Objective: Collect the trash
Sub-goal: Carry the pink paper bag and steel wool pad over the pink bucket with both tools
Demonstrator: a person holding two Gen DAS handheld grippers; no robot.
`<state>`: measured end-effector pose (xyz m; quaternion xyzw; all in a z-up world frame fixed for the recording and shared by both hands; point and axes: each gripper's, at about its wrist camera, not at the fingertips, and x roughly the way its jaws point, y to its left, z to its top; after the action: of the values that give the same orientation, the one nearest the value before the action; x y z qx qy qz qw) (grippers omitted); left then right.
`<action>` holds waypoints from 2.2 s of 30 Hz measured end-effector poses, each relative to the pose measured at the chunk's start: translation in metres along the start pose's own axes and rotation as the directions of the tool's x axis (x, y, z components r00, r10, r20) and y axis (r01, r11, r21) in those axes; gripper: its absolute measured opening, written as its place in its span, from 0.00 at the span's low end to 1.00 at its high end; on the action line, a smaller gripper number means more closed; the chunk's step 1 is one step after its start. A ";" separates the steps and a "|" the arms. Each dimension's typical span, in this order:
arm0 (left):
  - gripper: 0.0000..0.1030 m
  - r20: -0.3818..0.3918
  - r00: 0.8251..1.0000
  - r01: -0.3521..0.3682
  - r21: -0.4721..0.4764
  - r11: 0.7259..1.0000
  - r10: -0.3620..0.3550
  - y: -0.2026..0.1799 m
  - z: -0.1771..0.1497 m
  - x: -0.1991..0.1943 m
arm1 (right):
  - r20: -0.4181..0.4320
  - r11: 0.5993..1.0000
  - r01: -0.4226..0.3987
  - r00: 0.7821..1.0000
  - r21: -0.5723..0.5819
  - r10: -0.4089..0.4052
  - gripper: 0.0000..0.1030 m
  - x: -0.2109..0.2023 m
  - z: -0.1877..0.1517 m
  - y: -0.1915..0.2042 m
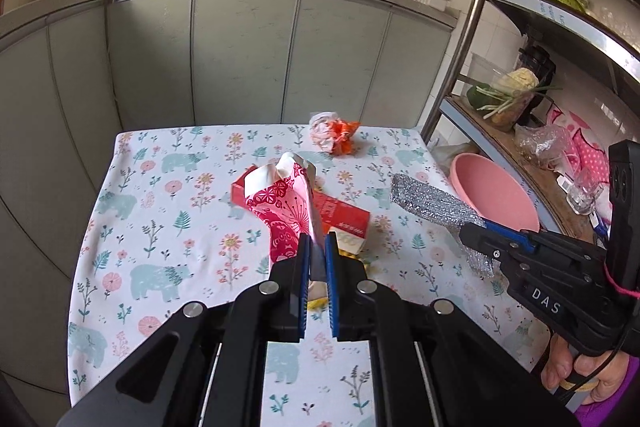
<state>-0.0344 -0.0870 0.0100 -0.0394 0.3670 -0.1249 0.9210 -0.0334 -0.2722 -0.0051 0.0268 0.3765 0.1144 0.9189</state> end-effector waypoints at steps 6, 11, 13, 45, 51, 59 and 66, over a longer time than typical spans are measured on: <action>0.07 -0.001 1.000 0.016 0.059 0.998 -0.016 -0.030 0.006 0.009 | 0.002 0.998 0.037 0.999 0.042 -0.037 0.10 -0.007 -0.005 -0.020; 0.07 -0.007 0.999 0.032 0.093 0.995 -0.031 -0.051 0.011 0.019 | 0.008 0.996 0.062 0.998 0.066 -0.063 0.10 -0.014 -0.008 -0.033; 0.07 -0.008 0.999 0.035 0.102 0.994 -0.035 -0.057 0.012 0.022 | 0.012 0.995 0.071 0.997 0.072 -0.072 0.10 -0.016 -0.009 -0.037; 0.07 -0.024 0.985 0.170 0.200 0.965 -0.168 -0.141 0.040 0.079 | 0.037 0.945 0.219 0.971 0.243 -0.234 0.10 -0.027 -0.007 -0.130; 0.07 -0.025 0.968 0.250 0.203 0.947 -0.250 -0.164 0.051 0.098 | 0.028 0.919 0.268 0.957 0.291 -0.288 0.10 -0.027 -0.009 -0.160; 0.07 -0.063 0.938 0.347 0.217 0.912 -0.342 -0.198 0.056 0.129 | -0.014 0.879 0.327 0.939 0.348 -0.343 0.10 -0.017 -0.014 -0.196; 0.07 -0.136 0.917 0.395 0.195 0.898 -0.374 -0.220 0.051 0.167 | -0.060 0.859 0.366 0.927 0.358 -0.370 0.10 0.002 -0.016 -0.210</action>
<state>0.0732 -0.3437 -0.0284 -0.0040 0.3792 -0.3458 0.8583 -0.0032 -0.4768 -0.0462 0.1244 0.3843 -0.1345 0.9049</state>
